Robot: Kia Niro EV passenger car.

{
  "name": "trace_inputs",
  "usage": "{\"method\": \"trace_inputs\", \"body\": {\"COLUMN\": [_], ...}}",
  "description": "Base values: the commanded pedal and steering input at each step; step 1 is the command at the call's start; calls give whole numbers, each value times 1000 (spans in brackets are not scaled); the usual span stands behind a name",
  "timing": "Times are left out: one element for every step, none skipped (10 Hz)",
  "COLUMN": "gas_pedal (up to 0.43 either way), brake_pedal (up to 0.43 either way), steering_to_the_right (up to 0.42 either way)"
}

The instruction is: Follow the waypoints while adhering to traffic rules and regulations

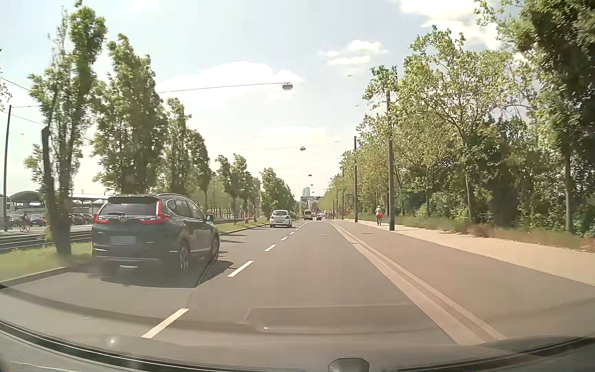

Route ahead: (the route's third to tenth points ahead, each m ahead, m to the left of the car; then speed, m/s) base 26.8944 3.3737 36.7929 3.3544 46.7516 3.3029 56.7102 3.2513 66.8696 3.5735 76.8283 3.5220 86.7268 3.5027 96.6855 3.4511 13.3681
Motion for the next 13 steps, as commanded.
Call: {"method": "trace_inputs", "body": {"gas_pedal": [98, 98, 98, 98, 98, 98, 98, 98, 98, 98, 98, 98, 98], "brake_pedal": [30, 30, 30, 30, 30, 30, 30, 30, 30, 30, 30, 30, 30], "steering_to_the_right": [0, 0, 0, 1, 1, 1, 1, 1, 1, 1, 1, 1, 1]}}
